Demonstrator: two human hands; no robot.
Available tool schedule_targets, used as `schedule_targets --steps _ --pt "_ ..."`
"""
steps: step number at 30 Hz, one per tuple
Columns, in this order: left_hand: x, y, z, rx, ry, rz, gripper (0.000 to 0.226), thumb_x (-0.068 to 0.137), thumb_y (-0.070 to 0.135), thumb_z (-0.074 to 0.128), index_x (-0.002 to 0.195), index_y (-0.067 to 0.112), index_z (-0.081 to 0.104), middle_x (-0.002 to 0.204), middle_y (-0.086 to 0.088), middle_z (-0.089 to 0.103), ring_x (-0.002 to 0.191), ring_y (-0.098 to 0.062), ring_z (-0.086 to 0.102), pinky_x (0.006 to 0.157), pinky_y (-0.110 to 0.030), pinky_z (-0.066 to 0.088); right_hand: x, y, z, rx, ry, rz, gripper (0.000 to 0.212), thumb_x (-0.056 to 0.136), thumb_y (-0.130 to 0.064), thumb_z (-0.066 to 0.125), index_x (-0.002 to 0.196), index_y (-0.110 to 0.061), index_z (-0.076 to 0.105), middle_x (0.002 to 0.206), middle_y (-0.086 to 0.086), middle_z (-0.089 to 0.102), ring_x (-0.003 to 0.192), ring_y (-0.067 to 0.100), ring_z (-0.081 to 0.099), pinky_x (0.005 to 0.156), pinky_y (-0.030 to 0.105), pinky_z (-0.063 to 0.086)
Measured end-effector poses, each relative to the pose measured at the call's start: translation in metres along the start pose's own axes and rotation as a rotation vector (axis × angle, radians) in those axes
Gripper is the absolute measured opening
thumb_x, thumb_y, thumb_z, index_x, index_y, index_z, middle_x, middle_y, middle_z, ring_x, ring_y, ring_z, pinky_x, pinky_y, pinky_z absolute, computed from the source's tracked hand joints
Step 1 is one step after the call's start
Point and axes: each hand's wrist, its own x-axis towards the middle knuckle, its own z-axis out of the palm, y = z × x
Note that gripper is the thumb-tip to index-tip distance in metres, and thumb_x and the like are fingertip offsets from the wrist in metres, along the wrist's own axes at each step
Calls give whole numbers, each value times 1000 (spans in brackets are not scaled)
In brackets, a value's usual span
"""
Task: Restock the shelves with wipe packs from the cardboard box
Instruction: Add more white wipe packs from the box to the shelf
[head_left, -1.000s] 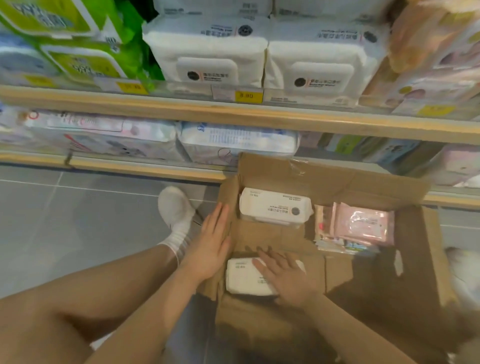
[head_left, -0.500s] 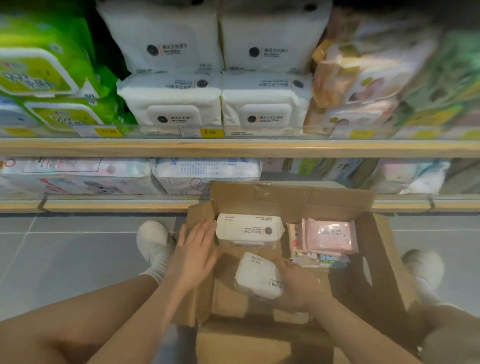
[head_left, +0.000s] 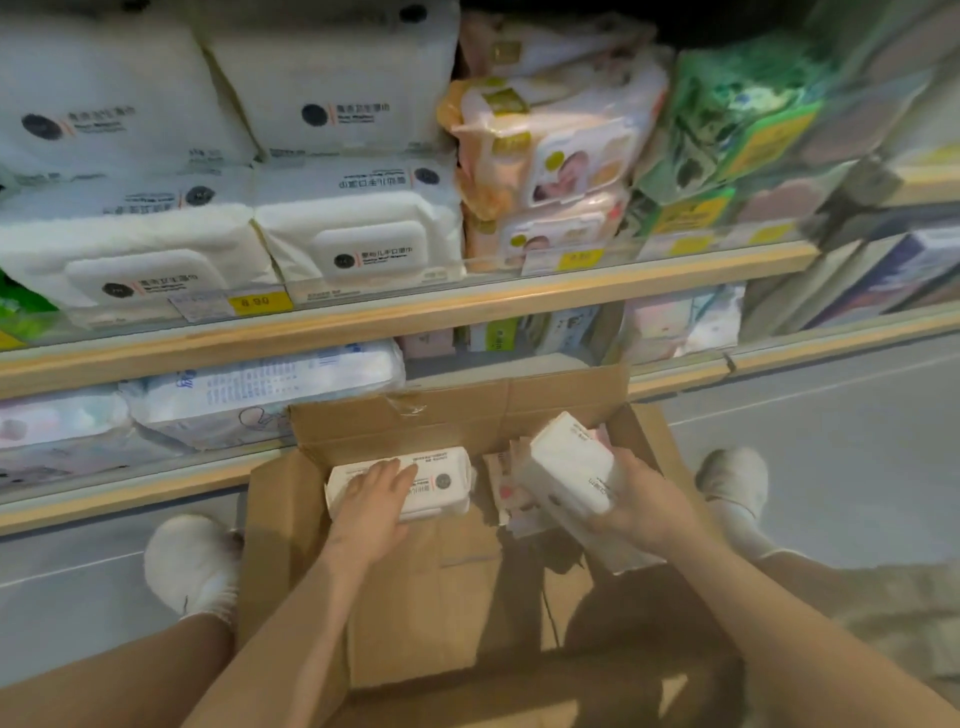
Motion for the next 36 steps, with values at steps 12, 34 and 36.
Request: schedule_targets --steps 12,34,36 --pt "27 3 27 139 152 -22 96 22 30 89 111 11 58 90 -13 52 81 -30 44 74 -43 33 17 6 6 78 -74 19 81 68 -43 77 130 -21 30 107 -8 52 87 11 47 52 16 29" --pt "-96 18 -176 48 246 6 90 68 59 64 142 30 21 137 3 40 124 -20 36 99 -41 31 -76 -63 -108 -81 92 -225 85 64 -41 79 132 -23 32 111 -2 56 87 17 48 67 31 41" --pt "-118 10 -198 73 318 -3 88 67 57 64 141 32 23 135 5 41 124 -19 36 96 -38 30 -87 -83 -125 -124 126 -284 82 63 -43 78 129 -23 33 110 -4 54 87 17 49 67 32 43"
